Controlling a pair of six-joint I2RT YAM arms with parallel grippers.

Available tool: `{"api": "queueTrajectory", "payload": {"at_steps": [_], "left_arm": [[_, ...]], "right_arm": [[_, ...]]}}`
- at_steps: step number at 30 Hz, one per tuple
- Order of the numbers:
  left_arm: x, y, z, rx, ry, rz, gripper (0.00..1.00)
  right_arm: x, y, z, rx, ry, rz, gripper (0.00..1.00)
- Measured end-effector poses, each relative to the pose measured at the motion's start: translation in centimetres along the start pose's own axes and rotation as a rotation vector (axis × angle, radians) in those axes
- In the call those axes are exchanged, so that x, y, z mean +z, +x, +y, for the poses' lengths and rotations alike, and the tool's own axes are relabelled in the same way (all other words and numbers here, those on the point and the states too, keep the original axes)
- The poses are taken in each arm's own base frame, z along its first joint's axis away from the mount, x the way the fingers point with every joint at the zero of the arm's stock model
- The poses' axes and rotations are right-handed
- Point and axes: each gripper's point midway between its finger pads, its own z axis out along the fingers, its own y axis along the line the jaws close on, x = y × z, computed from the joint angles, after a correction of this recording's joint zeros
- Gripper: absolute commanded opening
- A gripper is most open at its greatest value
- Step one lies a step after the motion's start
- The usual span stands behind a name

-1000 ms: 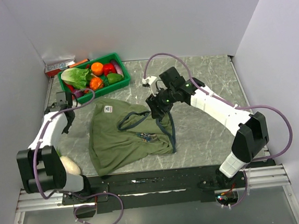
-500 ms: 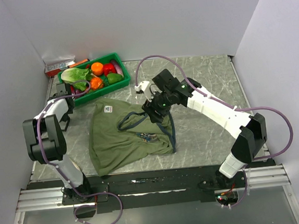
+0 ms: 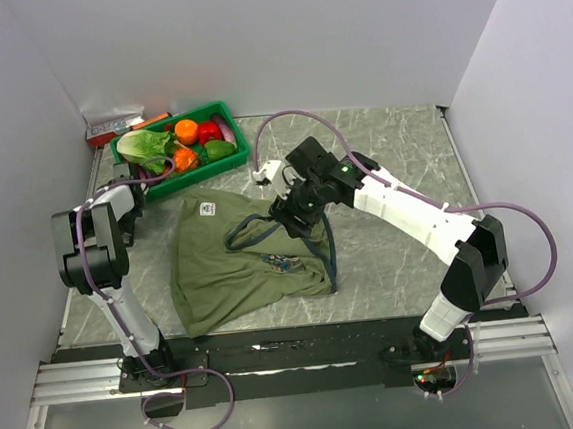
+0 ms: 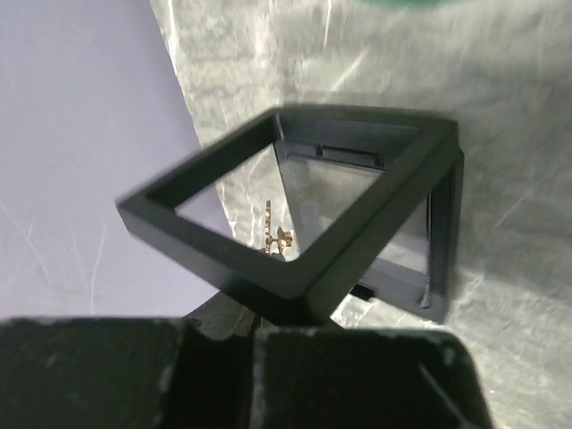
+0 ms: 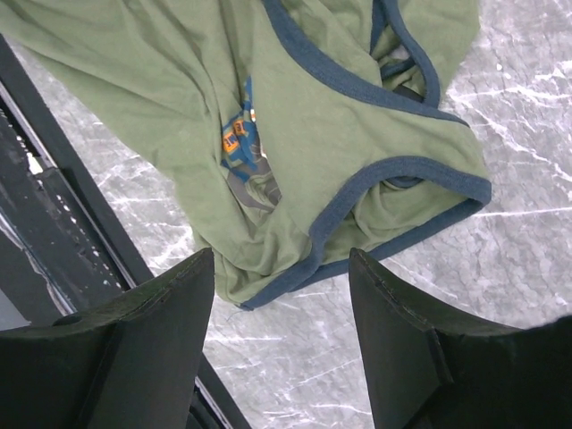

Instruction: Remove the brooch from the garment

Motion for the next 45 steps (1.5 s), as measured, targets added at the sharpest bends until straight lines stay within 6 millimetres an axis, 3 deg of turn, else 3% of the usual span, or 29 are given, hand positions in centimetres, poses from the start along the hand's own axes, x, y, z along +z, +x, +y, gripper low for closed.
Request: {"api": "queueTrajectory", "payload": {"at_steps": [13, 26, 36, 45], "left_arm": [[0.1, -0.9, -0.5, -0.065, 0.034, 0.003, 0.01], [-1.4, -0.9, -0.4, -0.11, 0.057, -0.016, 0.01], [-0.2, -1.1, -1.8, -0.087, 0.085, -0.001, 0.01], [0.1, -1.6, -1.8, -0.096, 0.08, -0.009, 0.02]], "right_arm": [[0.1, 0.1, -0.2, -0.007, 0.013, 0.008, 0.69], [0.8, 0.3, 0.0, -0.011, 0.007, 0.028, 0.7], [0.9, 0.3, 0.1, -0.024, 0.015, 0.029, 0.7], [1.0, 0.2, 0.2, -0.04, 0.019, 0.032, 0.7]]}}
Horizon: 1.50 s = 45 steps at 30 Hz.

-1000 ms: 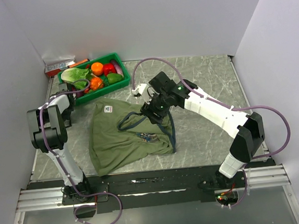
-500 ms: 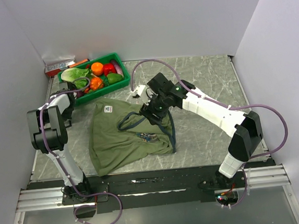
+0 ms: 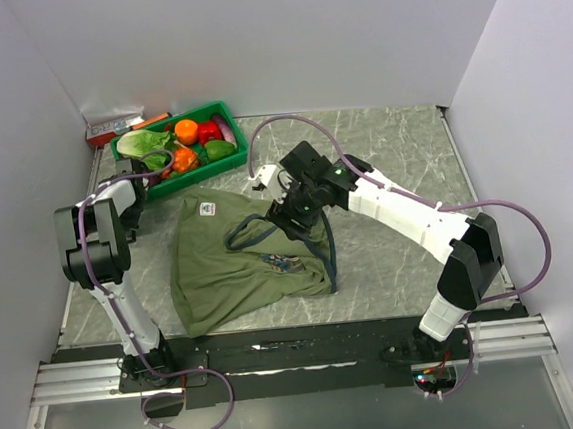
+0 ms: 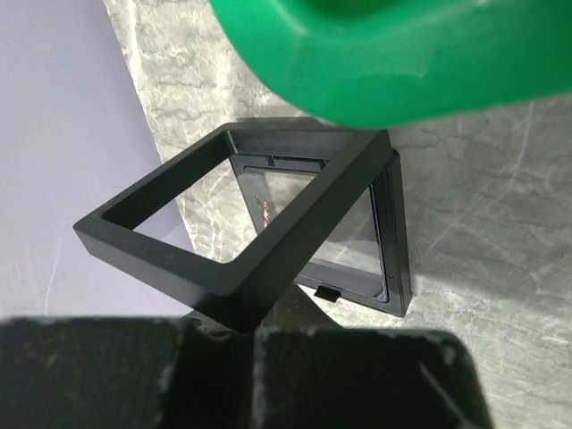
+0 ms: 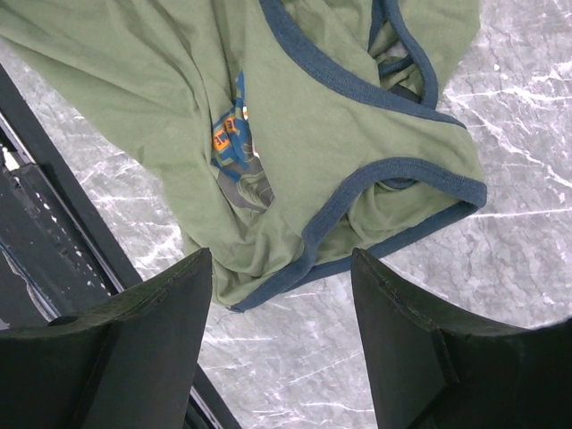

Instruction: Remove the brooch from the garment

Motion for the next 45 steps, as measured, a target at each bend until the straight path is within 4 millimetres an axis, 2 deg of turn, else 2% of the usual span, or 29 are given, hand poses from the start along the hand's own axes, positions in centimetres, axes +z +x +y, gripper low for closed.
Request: {"api": "queueTrajectory", "payload": {"at_steps": [1, 9, 20, 26, 27, 29, 30, 31, 32, 34, 36, 38, 40, 42, 45], "left_arm": [[0.0, 0.0, 0.0, -0.001, 0.0, 0.0, 0.08], [-0.1, -0.3, -0.4, -0.03, 0.022, -0.012, 0.27], [-1.3, -2.1, -0.8, -0.093, 0.1, -0.049, 0.35], [-3.0, -1.9, -1.7, -0.131, 0.192, -0.054, 0.55], [-3.6, -1.7, -1.9, -0.138, 0.213, -0.056, 0.62], [-5.3, -1.5, -2.0, -0.157, 0.259, -0.074, 0.97], [-6.4, -1.5, -2.0, -0.168, 0.29, -0.089, 0.96], [-7.7, -1.5, -2.0, -0.19, 0.32, -0.106, 0.96], [-8.7, -1.5, -1.8, -0.195, 0.341, -0.123, 0.96], [-11.6, -2.1, -1.2, -0.226, 0.391, -0.181, 0.96], [-14.4, -3.1, -0.2, -0.253, 0.426, -0.255, 0.96], [-17.6, -4.7, 1.3, -0.283, 0.451, -0.36, 0.96], [-20.9, -6.4, 3.2, -0.319, 0.466, -0.478, 0.96], [-23.9, -7.9, 5.2, -0.356, 0.458, -0.593, 0.96], [-28.4, -9.9, 8.9, -0.419, 0.421, -0.775, 0.96]], "right_arm": [[0.0, 0.0, 0.0, -0.002, 0.0, 0.0, 0.7], [0.0, 0.0, -0.1, -0.009, 0.009, 0.004, 0.7], [0.1, 0.0, -0.1, -0.018, 0.014, 0.006, 0.7], [0.1, 0.1, -0.2, -0.023, 0.022, 0.011, 0.74], [0.1, 0.2, -0.3, -0.023, 0.028, 0.014, 0.76], [0.1, 0.2, -0.6, -0.023, 0.048, 0.018, 0.77], [0.0, 0.3, -0.9, -0.023, 0.063, 0.021, 0.78], [-0.2, 0.1, -1.3, -0.024, 0.083, 0.021, 0.93], [-0.4, -0.1, -1.5, -0.025, 0.098, 0.017, 0.97], [-1.5, -1.6, -2.7, -0.039, 0.16, -0.02, 1.0], [-3.4, -4.0, -5.0, -0.056, 0.282, -0.094, 1.0], [-6.3, -6.5, -7.7, -0.052, 0.426, -0.171, 1.0], [-9.8, -8.5, -11.2, -0.029, 0.611, -0.248, 1.0], [-13.2, -9.2, -14.5, 0.009, 0.781, -0.295, 1.0], [-18.0, -8.3, -18.9, 0.098, 0.99, -0.319, 1.0]]}}
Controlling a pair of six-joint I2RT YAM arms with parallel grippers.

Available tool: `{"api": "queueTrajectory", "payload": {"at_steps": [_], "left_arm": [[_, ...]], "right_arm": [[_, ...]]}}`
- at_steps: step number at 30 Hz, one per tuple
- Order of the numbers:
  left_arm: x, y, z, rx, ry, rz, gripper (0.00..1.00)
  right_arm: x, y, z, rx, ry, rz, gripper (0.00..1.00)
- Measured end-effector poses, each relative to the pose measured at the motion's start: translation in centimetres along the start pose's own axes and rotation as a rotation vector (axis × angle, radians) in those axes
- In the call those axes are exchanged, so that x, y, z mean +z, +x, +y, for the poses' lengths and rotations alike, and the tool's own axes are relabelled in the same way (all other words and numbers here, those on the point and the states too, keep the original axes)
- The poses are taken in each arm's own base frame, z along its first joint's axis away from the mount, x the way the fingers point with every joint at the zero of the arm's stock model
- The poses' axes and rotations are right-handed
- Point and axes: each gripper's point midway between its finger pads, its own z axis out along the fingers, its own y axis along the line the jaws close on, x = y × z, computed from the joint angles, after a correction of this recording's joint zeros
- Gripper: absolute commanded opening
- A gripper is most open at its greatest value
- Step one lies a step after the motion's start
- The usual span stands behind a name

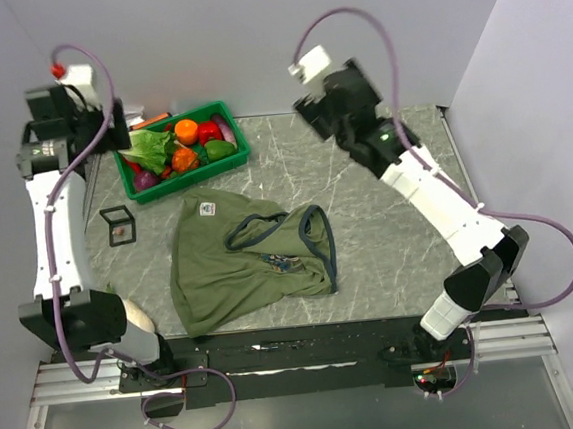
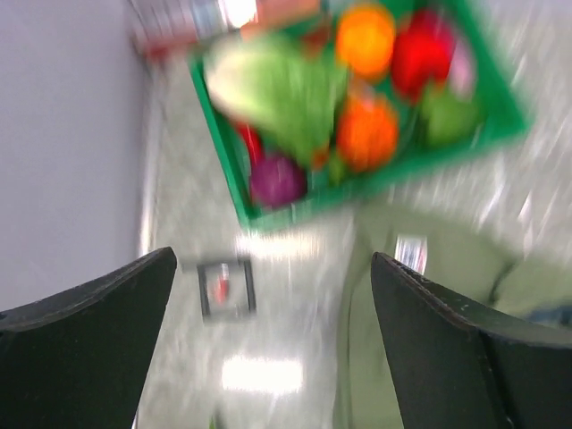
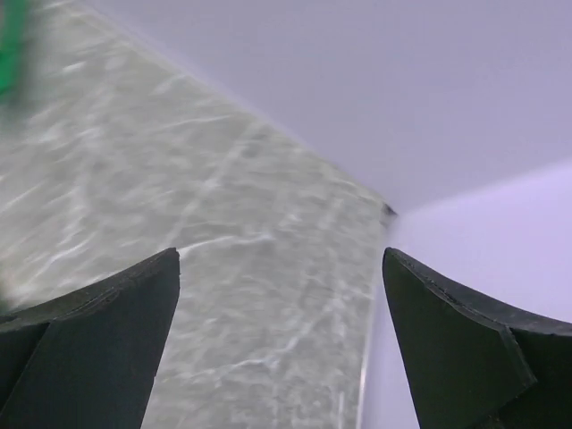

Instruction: Remove the brooch from the garment

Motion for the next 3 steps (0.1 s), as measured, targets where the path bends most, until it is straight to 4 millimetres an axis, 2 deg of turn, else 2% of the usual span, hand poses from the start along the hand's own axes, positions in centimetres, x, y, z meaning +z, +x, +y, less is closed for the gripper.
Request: {"api": "queueTrajectory", "payload": {"at_steps": [1, 3], "left_arm": [[-0.9, -2.2, 0.2, -0.009, -0.004, -0.071, 0.96], [-2.1, -5.5, 0.5, -0.023, -0.014, -0.177, 0.96]], "right_arm": [[0.1, 0.1, -1.9, 0.024, 0.058, 0.006, 1.0], [0.0, 0.8, -5.6, 0.077, 0.147, 0.024, 1.0]]}}
